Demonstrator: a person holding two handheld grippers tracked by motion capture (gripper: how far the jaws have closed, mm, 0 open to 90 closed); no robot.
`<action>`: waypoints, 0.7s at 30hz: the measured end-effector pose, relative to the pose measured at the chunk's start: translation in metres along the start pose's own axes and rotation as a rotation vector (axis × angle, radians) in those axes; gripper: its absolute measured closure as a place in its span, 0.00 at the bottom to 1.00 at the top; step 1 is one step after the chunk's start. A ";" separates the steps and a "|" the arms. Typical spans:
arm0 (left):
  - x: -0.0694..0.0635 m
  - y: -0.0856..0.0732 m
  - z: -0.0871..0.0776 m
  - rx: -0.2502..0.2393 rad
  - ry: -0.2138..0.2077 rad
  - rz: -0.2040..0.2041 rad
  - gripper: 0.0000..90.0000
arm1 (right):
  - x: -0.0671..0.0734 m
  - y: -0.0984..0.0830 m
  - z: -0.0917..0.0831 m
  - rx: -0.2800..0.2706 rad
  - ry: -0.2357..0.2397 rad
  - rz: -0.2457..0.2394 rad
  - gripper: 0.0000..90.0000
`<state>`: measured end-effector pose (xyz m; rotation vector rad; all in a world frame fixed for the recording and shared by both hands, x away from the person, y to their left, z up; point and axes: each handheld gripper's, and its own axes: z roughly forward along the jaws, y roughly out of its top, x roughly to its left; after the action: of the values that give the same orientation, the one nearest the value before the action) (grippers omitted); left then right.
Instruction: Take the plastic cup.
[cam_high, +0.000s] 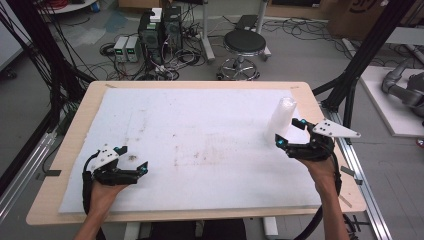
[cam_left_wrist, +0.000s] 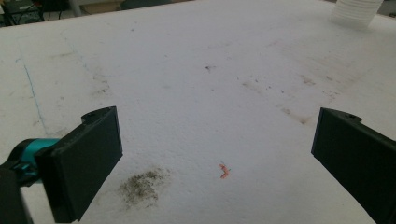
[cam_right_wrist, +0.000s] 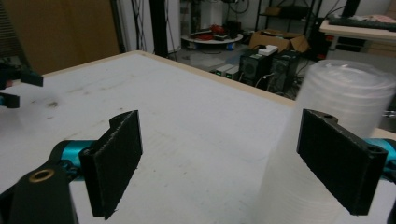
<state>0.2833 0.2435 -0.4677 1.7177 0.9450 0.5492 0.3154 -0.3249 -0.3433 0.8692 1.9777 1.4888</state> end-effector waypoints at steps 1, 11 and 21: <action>0.000 0.000 0.000 0.000 -0.002 -0.003 0.02 | -0.002 0.002 -0.001 0.000 -0.008 0.002 0.16; 0.000 0.000 0.001 0.007 -0.001 -0.002 0.02 | -0.025 0.027 -0.001 0.042 -0.078 0.026 0.16; 0.000 0.000 0.001 0.009 -0.003 -0.002 0.02 | -0.041 0.043 0.004 0.101 -0.115 0.054 0.15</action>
<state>0.2843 0.2429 -0.4678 1.7246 0.9484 0.5418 0.3537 -0.3446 -0.3025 1.0351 1.9730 1.3457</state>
